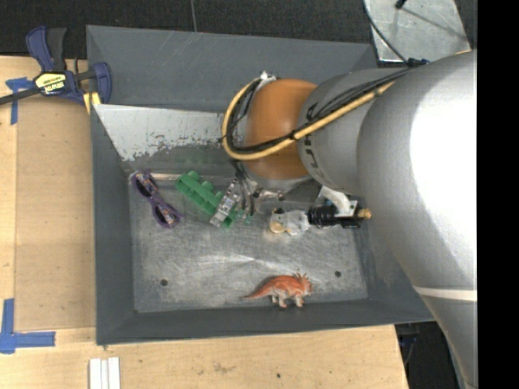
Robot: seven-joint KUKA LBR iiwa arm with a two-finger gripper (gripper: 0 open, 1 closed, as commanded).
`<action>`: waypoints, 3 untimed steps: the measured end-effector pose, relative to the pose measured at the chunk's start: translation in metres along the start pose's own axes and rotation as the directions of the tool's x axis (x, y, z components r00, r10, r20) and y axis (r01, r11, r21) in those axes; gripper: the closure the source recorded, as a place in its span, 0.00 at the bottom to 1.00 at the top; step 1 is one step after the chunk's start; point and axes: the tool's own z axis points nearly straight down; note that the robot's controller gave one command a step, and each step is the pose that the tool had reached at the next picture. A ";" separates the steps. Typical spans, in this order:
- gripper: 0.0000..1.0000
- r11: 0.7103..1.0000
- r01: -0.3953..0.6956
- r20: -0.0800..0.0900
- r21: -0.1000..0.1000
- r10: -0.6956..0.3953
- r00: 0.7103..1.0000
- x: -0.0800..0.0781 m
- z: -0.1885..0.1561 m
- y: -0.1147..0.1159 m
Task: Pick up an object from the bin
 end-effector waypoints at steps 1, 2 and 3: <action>1.00 1.000 0.000 0.000 0.000 0.000 1.000 0.000 0.000 0.000; 1.00 1.000 0.003 -0.017 0.009 -0.003 1.000 0.011 -0.025 -0.004; 1.00 1.000 0.000 -0.029 0.018 0.000 1.000 0.000 -0.088 0.002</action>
Offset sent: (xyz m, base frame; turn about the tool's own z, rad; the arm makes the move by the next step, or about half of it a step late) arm -0.0302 0.0072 0.1181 -0.0062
